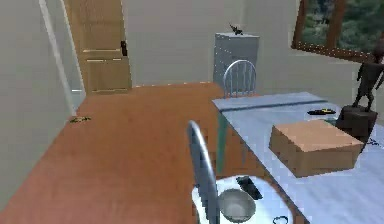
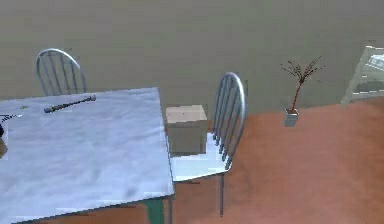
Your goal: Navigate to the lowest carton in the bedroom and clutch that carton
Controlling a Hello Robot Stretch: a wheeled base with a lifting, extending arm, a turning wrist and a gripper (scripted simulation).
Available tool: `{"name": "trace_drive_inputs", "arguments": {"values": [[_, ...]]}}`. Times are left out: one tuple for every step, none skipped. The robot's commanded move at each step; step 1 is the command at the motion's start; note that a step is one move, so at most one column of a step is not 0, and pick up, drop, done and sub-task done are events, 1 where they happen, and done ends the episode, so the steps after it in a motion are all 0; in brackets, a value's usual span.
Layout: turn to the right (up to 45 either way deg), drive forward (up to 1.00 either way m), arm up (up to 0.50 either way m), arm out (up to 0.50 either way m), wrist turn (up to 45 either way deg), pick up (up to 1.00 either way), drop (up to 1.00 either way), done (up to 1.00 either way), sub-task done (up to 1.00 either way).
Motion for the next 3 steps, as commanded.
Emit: {"name": "trace_drive_inputs", "arguments": {"values": [[45.0,0.0,0.0,0.0,0.0,0.0,0.0,0.0,0.0],[45.0,0.0,0.0,0.0,0.0,0.0,0.0,0.0,0.0],[21.0,0.0,0.0,0.0,0.0,0.0,0.0,0.0,0.0]]}}
